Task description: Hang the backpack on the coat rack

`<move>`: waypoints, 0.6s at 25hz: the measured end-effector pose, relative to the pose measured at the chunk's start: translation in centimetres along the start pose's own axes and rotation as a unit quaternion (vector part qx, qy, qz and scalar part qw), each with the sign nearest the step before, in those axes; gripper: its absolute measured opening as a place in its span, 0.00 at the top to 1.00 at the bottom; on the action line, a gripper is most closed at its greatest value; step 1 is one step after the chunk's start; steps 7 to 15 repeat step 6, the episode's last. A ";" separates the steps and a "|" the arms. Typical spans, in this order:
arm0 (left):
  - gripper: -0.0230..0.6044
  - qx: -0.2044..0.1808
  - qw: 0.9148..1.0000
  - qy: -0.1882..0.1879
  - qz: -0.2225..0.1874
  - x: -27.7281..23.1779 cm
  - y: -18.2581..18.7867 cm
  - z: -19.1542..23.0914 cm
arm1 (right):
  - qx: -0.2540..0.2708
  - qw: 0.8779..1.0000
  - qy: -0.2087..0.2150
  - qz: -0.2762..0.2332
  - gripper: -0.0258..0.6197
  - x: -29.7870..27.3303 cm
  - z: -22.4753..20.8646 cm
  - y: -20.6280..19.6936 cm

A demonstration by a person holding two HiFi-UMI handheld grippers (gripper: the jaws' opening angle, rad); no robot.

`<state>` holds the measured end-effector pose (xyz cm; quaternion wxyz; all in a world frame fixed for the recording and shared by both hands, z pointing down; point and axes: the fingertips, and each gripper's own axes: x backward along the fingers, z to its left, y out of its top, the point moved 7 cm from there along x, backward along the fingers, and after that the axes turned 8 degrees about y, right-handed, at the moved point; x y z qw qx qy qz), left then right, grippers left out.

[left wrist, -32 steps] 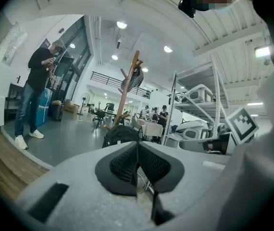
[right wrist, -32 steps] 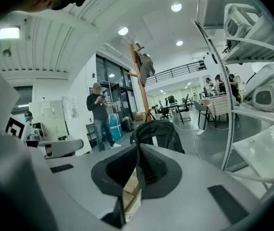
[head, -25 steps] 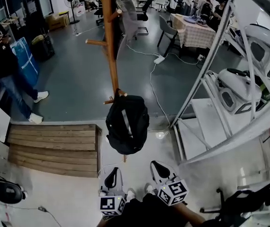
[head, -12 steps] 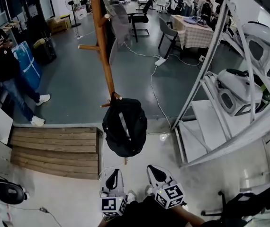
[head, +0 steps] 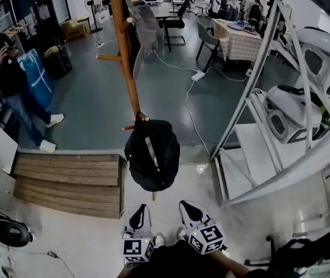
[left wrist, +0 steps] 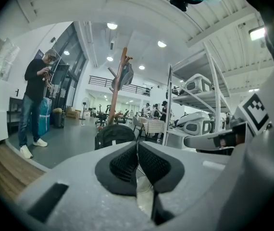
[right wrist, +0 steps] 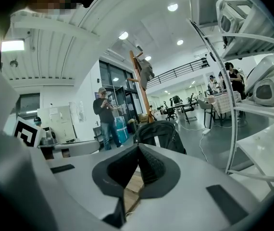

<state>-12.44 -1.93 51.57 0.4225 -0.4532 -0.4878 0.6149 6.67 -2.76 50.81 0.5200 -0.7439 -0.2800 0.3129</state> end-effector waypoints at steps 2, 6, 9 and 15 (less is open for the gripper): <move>0.92 -0.001 1.000 -0.001 -0.001 0.0 0.0 -0.2 | 0.001 1.000 0.001 -0.002 0.94 0.1 0.0 0.0; 0.92 -0.002 1.000 -0.001 -0.001 0.1 0.0 -0.5 | 0.002 1.000 0.004 -0.006 0.94 0.3 0.0 0.1; 0.92 -0.002 1.000 -0.001 -0.001 0.1 0.0 -0.5 | 0.002 1.000 0.004 -0.006 0.94 0.3 0.0 0.1; 0.92 -0.002 1.000 -0.001 -0.001 0.1 0.0 -0.5 | 0.002 1.000 0.004 -0.006 0.94 0.3 0.0 0.1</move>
